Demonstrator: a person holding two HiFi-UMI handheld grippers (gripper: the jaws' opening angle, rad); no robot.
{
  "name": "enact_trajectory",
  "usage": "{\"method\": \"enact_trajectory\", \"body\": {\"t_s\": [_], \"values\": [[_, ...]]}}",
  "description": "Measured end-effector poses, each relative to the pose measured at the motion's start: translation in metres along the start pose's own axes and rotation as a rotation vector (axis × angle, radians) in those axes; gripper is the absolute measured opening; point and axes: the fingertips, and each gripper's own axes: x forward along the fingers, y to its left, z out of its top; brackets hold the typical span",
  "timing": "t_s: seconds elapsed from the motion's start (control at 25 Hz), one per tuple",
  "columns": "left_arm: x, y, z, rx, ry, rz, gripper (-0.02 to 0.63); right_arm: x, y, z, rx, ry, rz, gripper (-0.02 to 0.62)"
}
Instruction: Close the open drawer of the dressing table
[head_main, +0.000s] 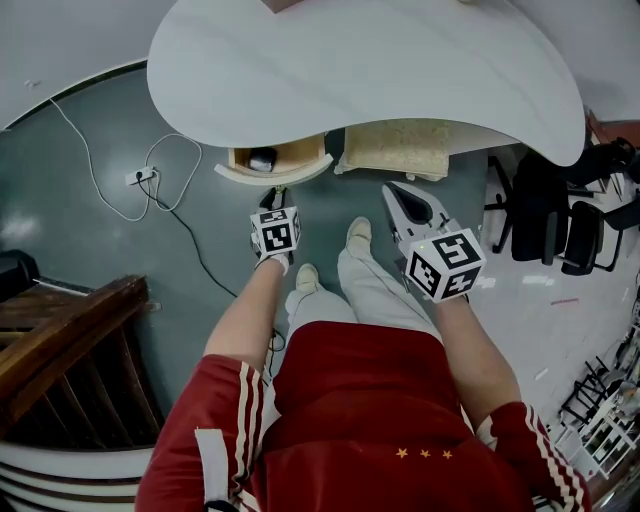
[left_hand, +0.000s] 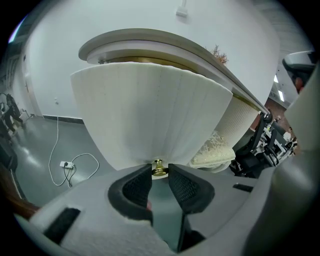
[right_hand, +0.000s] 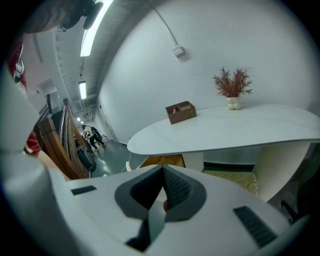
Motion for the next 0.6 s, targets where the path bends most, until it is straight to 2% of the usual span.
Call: {"method": "enact_trajectory", "body": {"t_s": [0.2, 0.6], "values": [[0.01, 0.003, 0.016, -0.027, -0.015, 0.006, 0.1, -0.002, -0.009, -0.004, 0.007, 0.014, -0.01, 0.005], [0.026, 0.006, 0.042, 0.004, -0.065, 0.03, 0.1, 0.003, -0.019, -0.004, 0.014, 0.012, -0.02, 0.005]]}}
